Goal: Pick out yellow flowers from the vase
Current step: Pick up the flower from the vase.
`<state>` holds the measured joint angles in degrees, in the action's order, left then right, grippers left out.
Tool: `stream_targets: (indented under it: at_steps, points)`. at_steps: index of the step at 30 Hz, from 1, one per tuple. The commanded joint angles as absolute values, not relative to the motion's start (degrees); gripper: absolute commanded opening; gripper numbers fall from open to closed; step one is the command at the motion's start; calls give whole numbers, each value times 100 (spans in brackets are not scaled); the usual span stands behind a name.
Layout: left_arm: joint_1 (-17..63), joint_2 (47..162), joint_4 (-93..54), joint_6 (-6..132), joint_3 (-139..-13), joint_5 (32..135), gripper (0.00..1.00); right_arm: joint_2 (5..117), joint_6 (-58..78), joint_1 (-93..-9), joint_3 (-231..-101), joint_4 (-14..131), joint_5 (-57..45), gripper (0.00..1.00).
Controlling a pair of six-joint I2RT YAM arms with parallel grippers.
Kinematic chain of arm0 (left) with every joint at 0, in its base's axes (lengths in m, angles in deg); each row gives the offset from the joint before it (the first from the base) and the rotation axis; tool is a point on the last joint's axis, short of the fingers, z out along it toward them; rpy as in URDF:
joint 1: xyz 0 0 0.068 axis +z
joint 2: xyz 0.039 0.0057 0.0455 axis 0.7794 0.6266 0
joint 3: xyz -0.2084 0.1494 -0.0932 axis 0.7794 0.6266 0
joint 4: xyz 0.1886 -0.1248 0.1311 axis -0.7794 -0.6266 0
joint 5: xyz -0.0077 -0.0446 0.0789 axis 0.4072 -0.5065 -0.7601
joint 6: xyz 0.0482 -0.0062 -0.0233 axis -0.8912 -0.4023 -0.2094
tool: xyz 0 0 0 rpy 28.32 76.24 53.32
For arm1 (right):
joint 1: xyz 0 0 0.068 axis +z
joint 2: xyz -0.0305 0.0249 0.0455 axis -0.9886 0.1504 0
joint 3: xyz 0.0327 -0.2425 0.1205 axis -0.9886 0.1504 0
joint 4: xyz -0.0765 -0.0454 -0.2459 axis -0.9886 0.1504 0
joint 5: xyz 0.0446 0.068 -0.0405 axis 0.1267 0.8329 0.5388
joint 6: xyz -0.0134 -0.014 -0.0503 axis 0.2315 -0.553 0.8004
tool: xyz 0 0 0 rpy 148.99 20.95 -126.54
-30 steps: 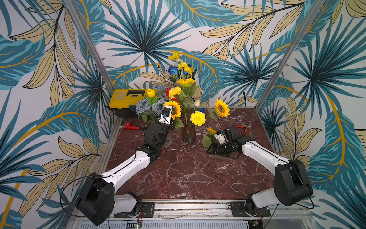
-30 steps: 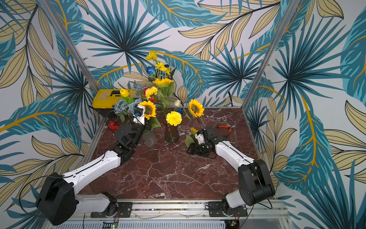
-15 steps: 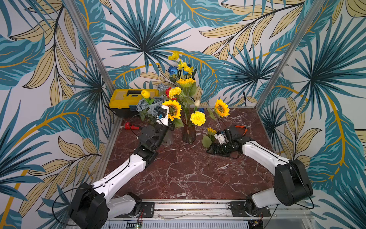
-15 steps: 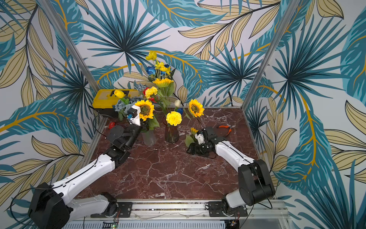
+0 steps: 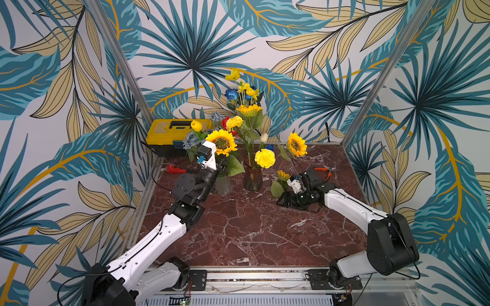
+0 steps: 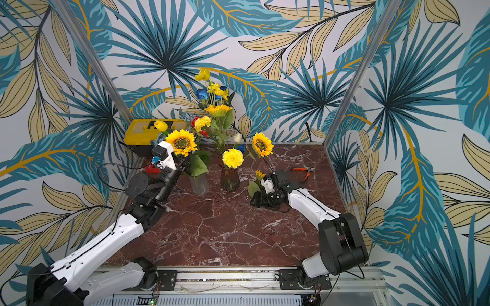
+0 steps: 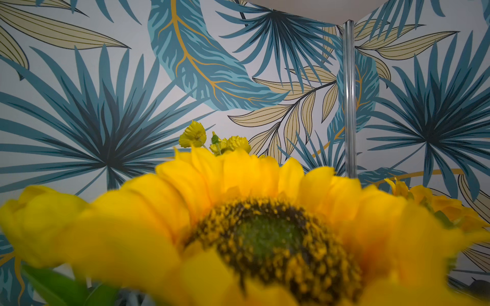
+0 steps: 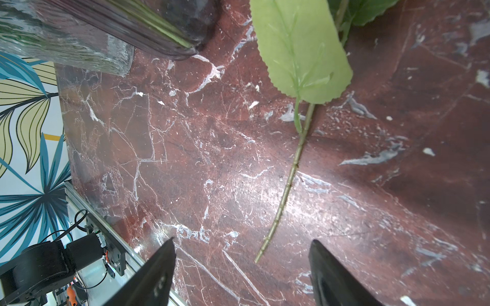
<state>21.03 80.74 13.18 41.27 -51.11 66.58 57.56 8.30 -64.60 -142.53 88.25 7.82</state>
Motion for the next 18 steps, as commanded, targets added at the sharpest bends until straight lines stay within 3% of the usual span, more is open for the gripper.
stream_targets:
  at_steps: [1,18]
  points:
    - [2096,7831,1250,4250,-5221,6923,27,5572,857,-6465,-14138,8861,793,79]
    - [2097,7188,1038,4926,-4980,7353,15,5194,1052,-6456,-14122,8724,995,79]
